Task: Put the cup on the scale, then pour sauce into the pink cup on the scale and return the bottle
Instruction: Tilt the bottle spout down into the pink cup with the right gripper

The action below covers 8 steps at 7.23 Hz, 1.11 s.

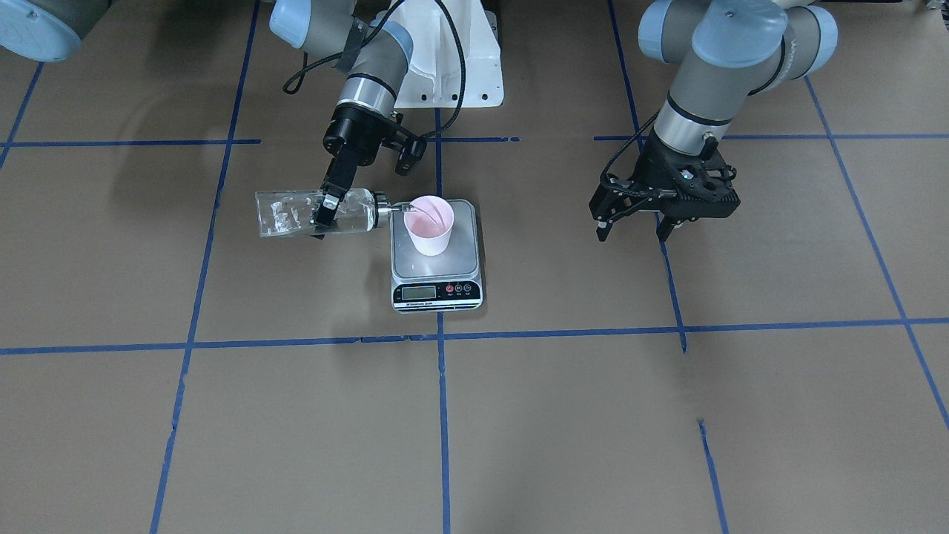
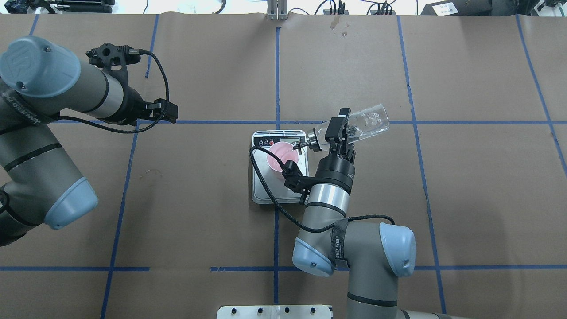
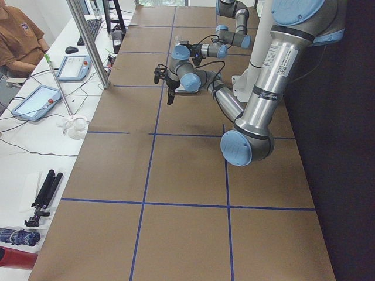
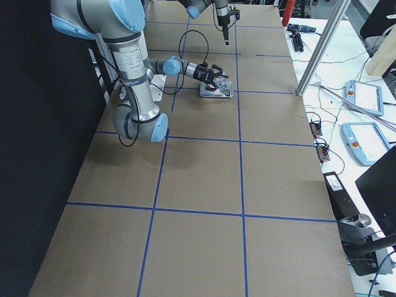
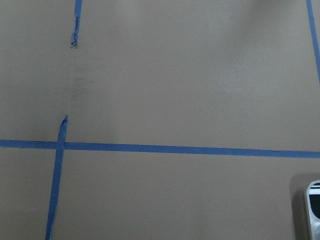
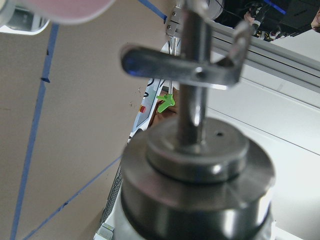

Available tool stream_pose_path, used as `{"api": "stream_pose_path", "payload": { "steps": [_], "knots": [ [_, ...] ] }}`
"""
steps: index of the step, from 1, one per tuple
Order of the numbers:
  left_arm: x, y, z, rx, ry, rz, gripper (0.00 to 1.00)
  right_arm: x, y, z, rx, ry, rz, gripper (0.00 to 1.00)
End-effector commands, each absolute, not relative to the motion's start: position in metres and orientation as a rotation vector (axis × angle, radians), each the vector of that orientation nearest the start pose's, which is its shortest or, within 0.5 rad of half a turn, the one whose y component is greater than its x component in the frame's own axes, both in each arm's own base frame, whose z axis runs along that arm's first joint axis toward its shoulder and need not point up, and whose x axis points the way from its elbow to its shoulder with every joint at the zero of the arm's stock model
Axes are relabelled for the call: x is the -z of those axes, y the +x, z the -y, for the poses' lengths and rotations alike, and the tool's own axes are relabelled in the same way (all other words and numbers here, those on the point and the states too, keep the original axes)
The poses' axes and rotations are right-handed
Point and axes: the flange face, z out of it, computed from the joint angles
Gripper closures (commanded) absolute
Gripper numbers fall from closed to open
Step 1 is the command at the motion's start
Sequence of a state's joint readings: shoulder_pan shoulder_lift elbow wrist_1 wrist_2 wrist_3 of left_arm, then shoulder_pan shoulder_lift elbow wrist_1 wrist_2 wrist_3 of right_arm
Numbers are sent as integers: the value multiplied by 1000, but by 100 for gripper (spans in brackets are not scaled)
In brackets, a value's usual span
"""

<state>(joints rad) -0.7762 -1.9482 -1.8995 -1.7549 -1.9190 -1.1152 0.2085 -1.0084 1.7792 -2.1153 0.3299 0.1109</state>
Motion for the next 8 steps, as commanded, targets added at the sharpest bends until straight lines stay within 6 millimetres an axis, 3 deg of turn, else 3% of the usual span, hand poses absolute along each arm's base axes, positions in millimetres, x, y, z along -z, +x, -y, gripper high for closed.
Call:
{"api": "stream_pose_path", "payload": {
  "steps": [1, 8],
  "knots": [
    [-285, 352, 485, 142, 243, -906, 0, -253, -550, 351, 924, 1026, -805, 100],
    [-283, 351, 484, 141, 246, -910, 0, -247, -536, 350, 813, 1070, -718, 100]
  ]
}}
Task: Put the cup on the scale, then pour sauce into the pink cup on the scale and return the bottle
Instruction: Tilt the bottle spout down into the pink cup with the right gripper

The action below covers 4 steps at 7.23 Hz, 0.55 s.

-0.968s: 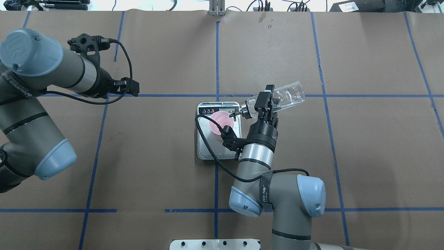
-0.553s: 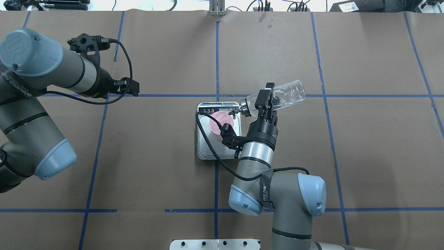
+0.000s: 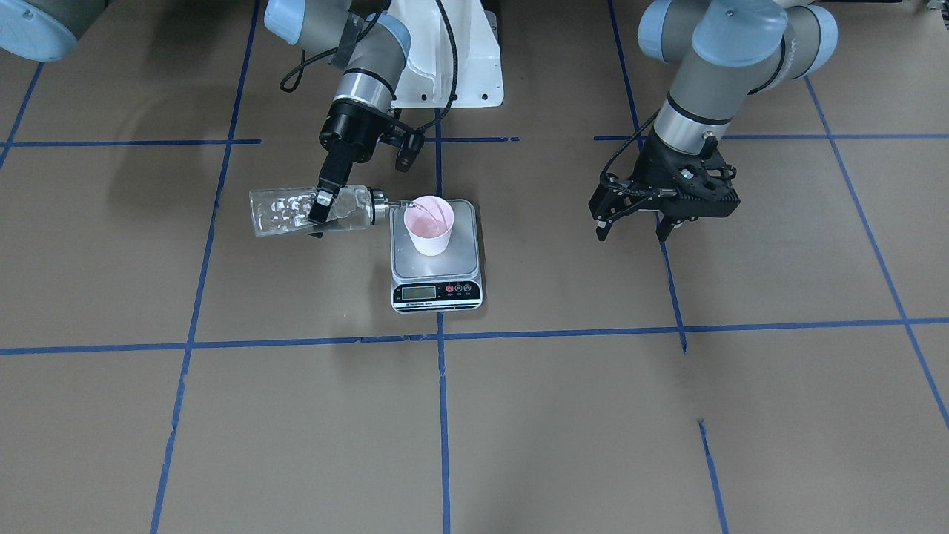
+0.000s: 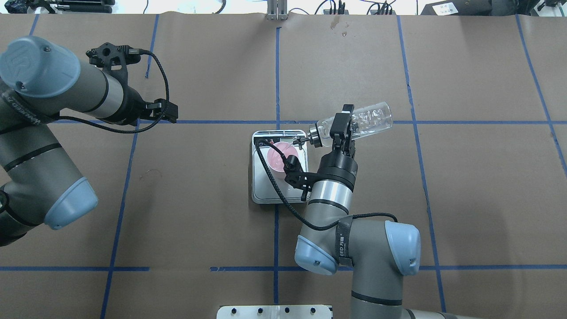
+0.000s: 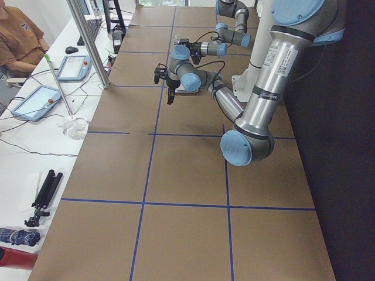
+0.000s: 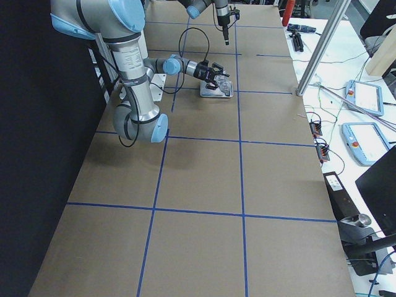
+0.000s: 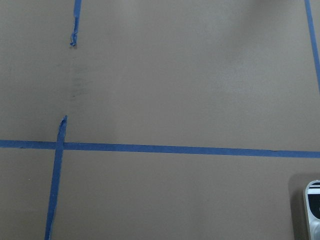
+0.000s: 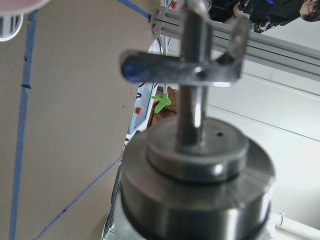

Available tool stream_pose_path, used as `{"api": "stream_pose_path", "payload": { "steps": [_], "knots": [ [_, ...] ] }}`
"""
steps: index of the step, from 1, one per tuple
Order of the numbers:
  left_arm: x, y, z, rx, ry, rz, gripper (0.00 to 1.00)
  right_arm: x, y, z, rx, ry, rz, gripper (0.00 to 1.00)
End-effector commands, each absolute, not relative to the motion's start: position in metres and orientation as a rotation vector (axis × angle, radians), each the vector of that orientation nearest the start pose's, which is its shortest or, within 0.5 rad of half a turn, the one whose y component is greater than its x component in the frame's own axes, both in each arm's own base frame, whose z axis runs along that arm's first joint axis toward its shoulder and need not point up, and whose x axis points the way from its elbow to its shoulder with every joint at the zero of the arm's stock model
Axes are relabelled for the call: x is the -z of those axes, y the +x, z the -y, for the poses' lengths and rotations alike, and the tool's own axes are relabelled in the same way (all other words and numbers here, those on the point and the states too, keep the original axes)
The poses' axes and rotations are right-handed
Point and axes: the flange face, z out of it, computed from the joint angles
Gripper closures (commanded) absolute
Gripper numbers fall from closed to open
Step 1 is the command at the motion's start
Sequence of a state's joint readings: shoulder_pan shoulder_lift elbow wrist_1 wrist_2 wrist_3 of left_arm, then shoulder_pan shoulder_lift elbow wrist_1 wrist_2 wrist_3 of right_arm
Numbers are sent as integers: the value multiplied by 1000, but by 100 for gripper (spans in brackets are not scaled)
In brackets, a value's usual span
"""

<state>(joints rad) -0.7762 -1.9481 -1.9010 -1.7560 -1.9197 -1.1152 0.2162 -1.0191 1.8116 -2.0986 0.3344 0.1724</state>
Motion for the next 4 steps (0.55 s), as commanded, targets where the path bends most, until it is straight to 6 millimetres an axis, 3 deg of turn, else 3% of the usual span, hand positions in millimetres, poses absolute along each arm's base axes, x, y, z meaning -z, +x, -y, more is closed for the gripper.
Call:
{"api": "stream_pose_path", "payload": {
  "steps": [1, 4],
  "knots": [
    [-282, 351, 483, 141, 245, -912, 0, -249, -535, 351, 752, 1081, -665, 100],
    [-279, 349, 482, 140, 250, -918, 0, -262, -539, 344, 500, 1122, -457, 100]
  ]
}}
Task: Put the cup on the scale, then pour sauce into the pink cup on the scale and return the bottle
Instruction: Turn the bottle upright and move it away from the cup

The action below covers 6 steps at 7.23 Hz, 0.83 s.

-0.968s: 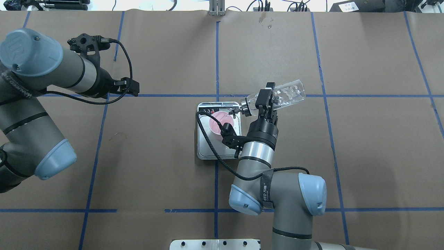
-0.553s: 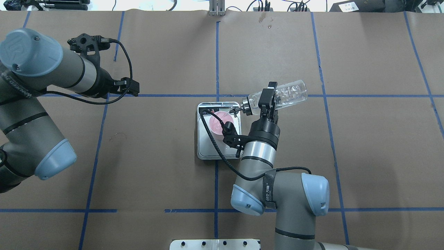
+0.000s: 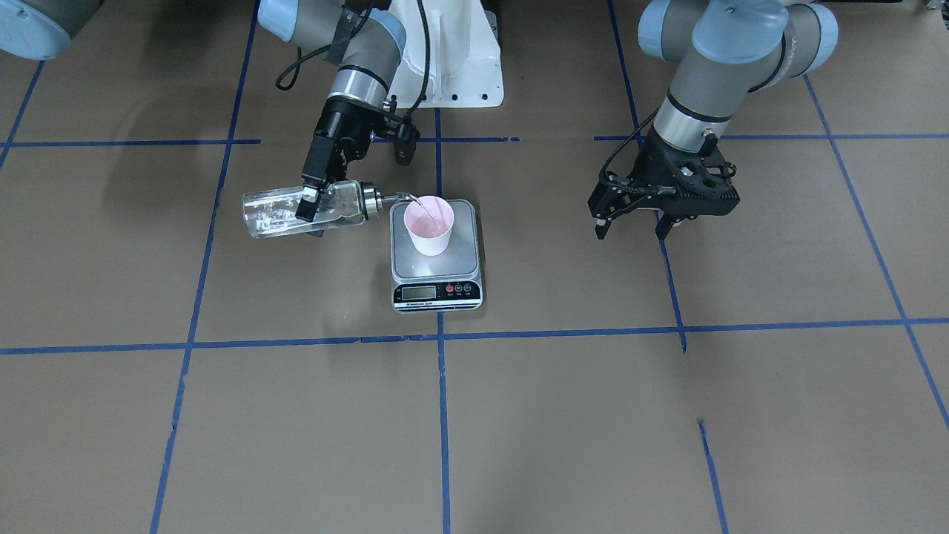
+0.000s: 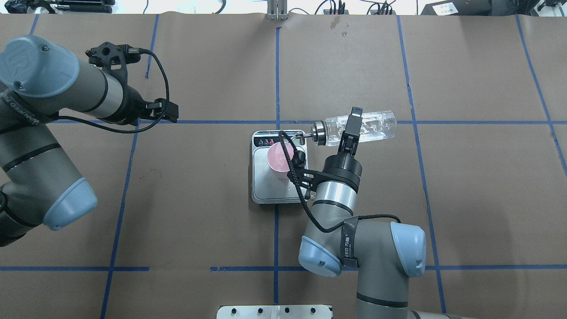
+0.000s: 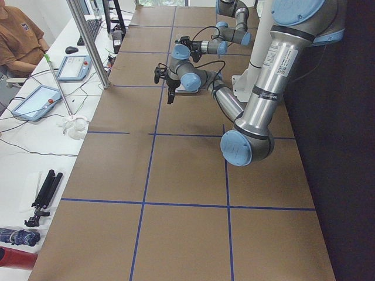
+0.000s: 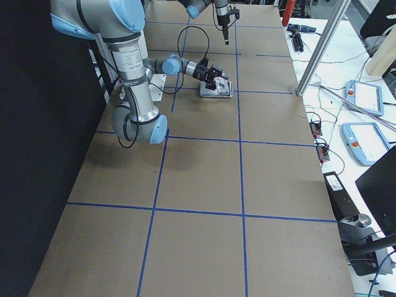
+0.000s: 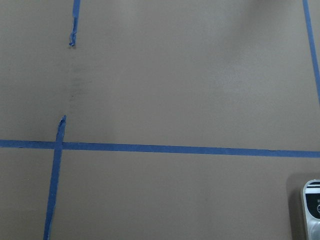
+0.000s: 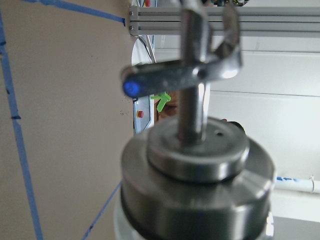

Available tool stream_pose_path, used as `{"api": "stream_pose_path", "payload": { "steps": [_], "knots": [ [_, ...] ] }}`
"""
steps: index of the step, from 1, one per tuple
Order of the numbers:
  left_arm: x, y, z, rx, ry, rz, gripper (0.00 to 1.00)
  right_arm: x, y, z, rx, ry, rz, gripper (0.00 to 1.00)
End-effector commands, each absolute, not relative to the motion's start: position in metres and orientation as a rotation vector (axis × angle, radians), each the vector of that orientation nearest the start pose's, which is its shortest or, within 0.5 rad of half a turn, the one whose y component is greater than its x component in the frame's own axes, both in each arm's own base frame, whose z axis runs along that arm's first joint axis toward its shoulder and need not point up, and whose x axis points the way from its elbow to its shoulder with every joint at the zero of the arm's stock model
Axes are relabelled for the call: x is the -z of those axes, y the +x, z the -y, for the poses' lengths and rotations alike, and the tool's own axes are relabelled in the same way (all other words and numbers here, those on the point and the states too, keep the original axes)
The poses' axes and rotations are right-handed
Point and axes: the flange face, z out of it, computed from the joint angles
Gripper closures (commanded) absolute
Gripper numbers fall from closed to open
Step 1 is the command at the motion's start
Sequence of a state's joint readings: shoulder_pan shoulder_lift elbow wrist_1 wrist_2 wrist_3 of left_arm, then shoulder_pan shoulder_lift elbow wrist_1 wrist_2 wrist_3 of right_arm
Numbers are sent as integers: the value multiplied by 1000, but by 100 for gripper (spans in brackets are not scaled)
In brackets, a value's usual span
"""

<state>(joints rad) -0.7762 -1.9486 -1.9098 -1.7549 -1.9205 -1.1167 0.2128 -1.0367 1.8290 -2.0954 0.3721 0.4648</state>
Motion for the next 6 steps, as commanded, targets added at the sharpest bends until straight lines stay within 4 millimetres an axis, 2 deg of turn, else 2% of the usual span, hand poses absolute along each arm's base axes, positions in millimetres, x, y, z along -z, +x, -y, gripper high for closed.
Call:
{"api": "stream_pose_path", "payload": {
  "steps": [1, 2, 4, 5, 6],
  "knots": [
    [-278, 348, 482, 141, 252, -919, 0, -263, -543, 338, 423, 1127, -381, 100],
    [-279, 348, 482, 141, 252, -919, 0, -262, -544, 336, 363, 1129, -327, 100],
    [-280, 350, 482, 138, 250, -916, 0, -257, -555, 328, 112, 1110, 2, 100],
    [-279, 350, 482, 140, 250, -918, 0, -263, -553, 328, 80, 1111, 43, 100],
    [-279, 349, 482, 139, 251, -919, 0, -277, -548, 329, -22, 1101, 95, 100]
  ]
}}
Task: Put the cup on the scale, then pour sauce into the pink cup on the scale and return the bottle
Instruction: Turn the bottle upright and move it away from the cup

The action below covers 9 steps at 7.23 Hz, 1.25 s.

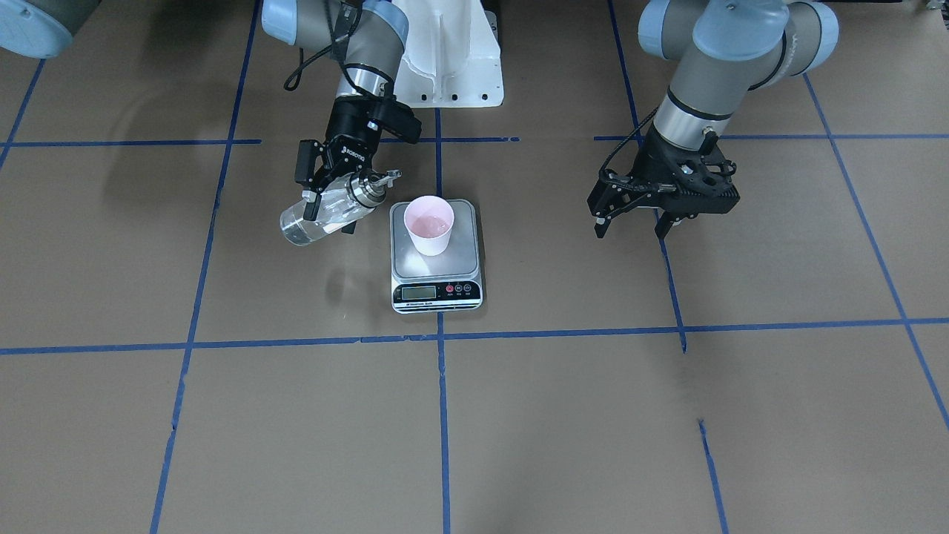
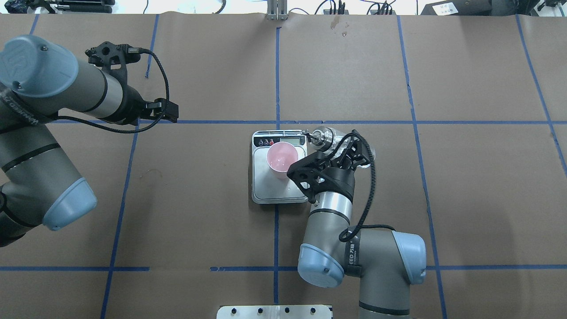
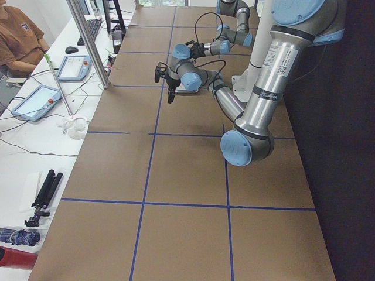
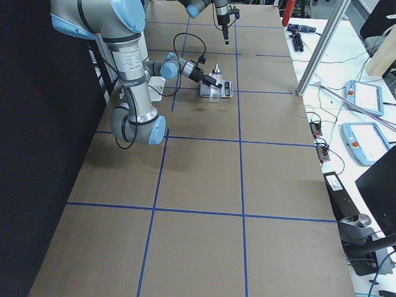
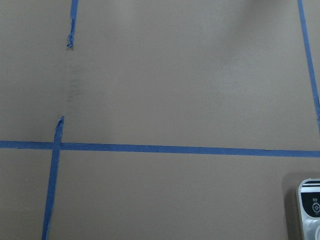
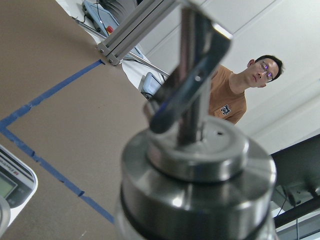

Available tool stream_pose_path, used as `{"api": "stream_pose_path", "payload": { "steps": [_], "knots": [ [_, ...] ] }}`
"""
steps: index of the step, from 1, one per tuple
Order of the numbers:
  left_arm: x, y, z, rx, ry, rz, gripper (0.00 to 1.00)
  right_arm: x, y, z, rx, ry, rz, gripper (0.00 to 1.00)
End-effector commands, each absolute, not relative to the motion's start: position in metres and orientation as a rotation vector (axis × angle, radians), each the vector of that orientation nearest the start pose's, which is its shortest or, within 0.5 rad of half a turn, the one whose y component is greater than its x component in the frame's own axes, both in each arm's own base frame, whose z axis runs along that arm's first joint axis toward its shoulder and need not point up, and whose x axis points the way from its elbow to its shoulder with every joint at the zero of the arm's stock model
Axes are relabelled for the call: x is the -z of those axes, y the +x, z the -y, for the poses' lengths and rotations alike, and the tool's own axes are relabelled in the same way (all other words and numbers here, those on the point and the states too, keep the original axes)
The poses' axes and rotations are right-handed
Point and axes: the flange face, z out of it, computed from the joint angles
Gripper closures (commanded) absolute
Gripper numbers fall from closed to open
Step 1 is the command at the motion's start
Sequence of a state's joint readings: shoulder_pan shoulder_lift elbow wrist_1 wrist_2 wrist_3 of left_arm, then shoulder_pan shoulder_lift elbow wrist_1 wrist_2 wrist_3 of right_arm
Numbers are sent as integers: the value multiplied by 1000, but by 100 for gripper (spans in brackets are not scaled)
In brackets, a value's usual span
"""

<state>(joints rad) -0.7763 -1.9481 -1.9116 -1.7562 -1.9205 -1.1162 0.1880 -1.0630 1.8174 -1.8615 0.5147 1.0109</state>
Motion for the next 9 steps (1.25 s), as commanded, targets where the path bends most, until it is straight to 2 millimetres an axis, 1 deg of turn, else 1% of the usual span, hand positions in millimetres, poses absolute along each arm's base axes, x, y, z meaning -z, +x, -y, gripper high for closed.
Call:
{"api": "stream_pose_path", "payload": {
  "steps": [1, 2, 3, 4, 5, 6, 7, 8, 9],
  "knots": [
    [-278, 350, 482, 138, 250, -920, 0, -286, -540, 330, -126, 1076, 161, 100],
    [-279, 350, 482, 138, 250, -920, 0, -292, -530, 326, -161, 1061, 194, 100],
    [-279, 350, 483, 137, 249, -918, 0, -316, -522, 326, -277, 1042, 236, 100],
    [-280, 351, 483, 137, 249, -918, 0, -344, -506, 322, -364, 1031, 277, 100],
    [-280, 351, 483, 137, 250, -919, 0, -362, -486, 318, -406, 1030, 342, 100],
    [-279, 350, 483, 137, 250, -919, 0, -395, -460, 313, -436, 1031, 399, 100],
    [-280, 351, 483, 137, 249, -918, 0, -419, -437, 308, -487, 1009, 510, 100],
    [-279, 350, 483, 136, 251, -919, 0, -453, -409, 302, -492, 1002, 525, 100],
    [-279, 351, 482, 136, 250, -920, 0, -465, -400, 300, -492, 1001, 523, 100]
  ]
}}
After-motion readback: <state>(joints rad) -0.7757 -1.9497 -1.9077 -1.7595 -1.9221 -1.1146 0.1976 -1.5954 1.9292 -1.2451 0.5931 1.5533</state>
